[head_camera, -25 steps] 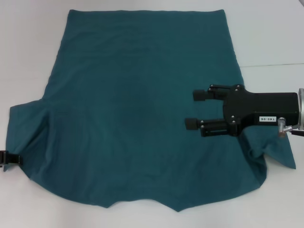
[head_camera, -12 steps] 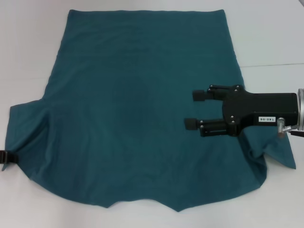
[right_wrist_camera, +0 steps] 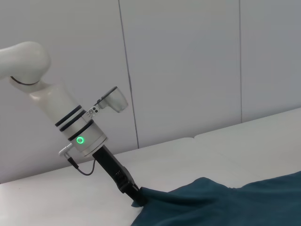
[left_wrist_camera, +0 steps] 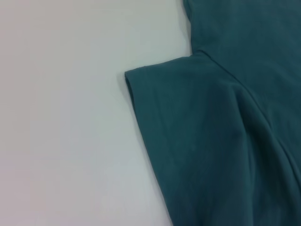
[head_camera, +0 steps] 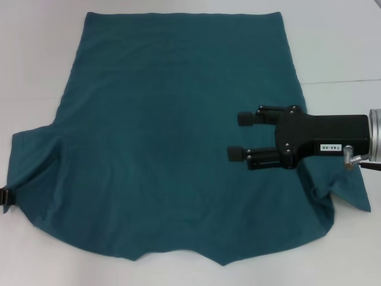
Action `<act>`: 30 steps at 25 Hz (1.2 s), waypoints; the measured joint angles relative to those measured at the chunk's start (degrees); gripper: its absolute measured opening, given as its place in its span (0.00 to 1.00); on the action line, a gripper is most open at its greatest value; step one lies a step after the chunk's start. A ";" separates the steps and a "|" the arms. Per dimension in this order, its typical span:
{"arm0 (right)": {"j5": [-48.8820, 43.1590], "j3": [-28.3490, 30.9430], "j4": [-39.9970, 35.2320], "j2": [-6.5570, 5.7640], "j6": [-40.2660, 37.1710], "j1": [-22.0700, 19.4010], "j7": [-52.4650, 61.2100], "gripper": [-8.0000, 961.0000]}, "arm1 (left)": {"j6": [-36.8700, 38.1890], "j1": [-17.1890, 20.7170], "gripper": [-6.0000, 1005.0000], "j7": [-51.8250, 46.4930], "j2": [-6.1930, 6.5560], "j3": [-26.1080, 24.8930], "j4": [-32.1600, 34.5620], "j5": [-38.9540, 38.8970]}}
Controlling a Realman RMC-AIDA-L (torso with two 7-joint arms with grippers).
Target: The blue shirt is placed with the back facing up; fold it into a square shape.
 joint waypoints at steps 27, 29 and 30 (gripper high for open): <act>8.23 0.75 2.75 -0.16 2.40 -4.49 -2.86 0.92 | 3.63 0.39 0.06 6.06 -5.82 17.27 22.22 -0.58; 8.29 1.00 3.03 -0.17 2.40 -4.68 -3.27 0.92 | 2.65 0.04 0.06 5.49 -5.83 20.41 22.36 -0.58; 8.32 1.16 3.14 -0.17 2.40 -4.81 -3.49 0.92 | 2.20 -0.18 0.06 5.15 -5.83 22.05 22.37 -0.58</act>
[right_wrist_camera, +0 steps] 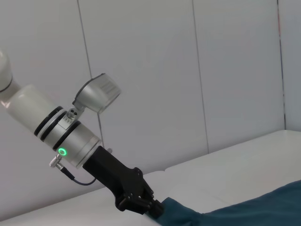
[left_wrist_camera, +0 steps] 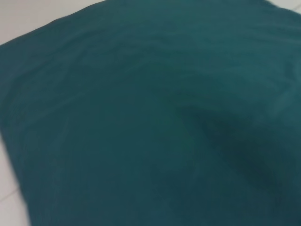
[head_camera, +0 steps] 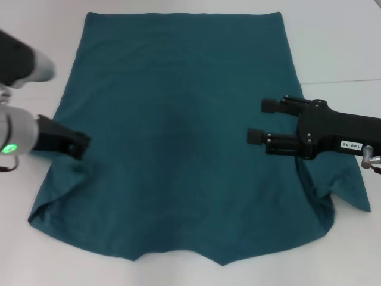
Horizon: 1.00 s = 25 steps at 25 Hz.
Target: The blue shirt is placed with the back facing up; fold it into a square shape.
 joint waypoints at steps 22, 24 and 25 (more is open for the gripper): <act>0.67 1.13 2.95 -0.14 0.19 -0.36 -4.78 0.92 | 4.63 -5.49 0.20 -13.71 1.79 -12.51 -5.19 3.77; 0.67 1.13 3.36 -0.12 0.23 -0.18 -5.26 0.92 | 5.18 -7.38 0.28 -15.55 3.55 -15.34 -10.24 3.80; 0.67 1.12 3.56 -0.13 0.24 -0.06 -5.47 0.92 | 5.10 -8.18 0.31 -16.50 4.47 -16.07 -12.95 3.79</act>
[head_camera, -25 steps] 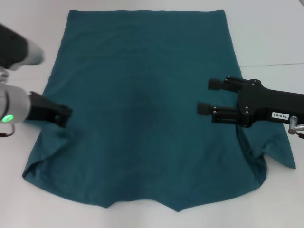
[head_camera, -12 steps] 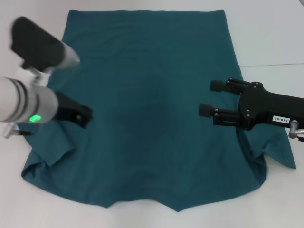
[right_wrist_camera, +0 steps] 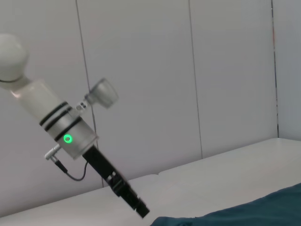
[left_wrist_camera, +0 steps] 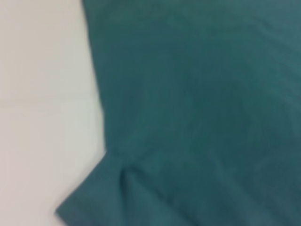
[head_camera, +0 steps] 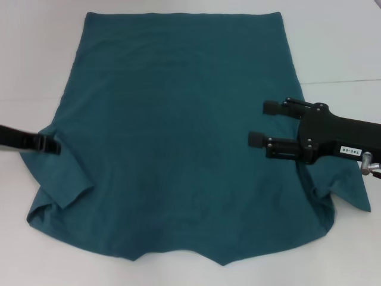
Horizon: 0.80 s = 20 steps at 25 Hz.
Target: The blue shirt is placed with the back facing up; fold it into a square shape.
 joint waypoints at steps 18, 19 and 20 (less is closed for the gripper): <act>0.06 -0.26 0.25 0.21 -0.16 0.38 -0.23 0.92 | -8.34 -2.91 0.64 -3.25 3.24 -12.42 -17.70 -0.54; 0.06 -0.31 0.25 0.21 -0.15 0.38 -0.23 0.92 | -8.61 -2.78 0.64 -3.30 3.21 -12.56 -18.08 -0.57; 0.07 -0.33 0.24 0.22 -0.15 0.40 -0.23 0.92 | -8.92 -2.73 0.64 -3.37 3.21 -12.63 -18.43 -0.59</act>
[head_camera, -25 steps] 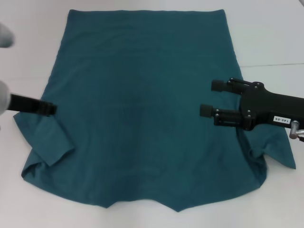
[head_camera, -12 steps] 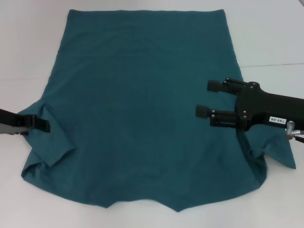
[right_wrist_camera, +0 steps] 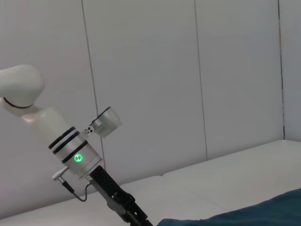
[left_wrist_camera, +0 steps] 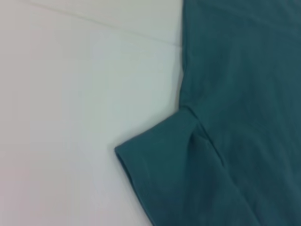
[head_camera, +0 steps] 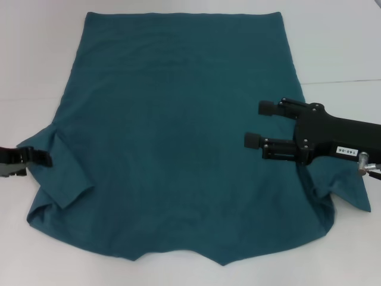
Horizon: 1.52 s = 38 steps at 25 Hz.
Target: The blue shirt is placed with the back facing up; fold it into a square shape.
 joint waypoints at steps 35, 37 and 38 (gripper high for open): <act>0.00 -0.46 0.70 0.09 -0.28 0.42 -0.47 0.92 | -2.72 -1.10 0.62 1.38 1.43 -2.77 -9.12 -3.29; 0.00 -0.46 0.75 0.08 -0.28 0.35 -0.55 0.92 | -2.70 -1.11 0.61 1.39 1.43 -2.77 -9.14 -3.41; 0.00 -0.46 0.84 0.08 -0.28 0.33 -0.58 0.92 | -2.70 -1.12 0.61 1.40 1.43 -2.78 -9.14 -3.56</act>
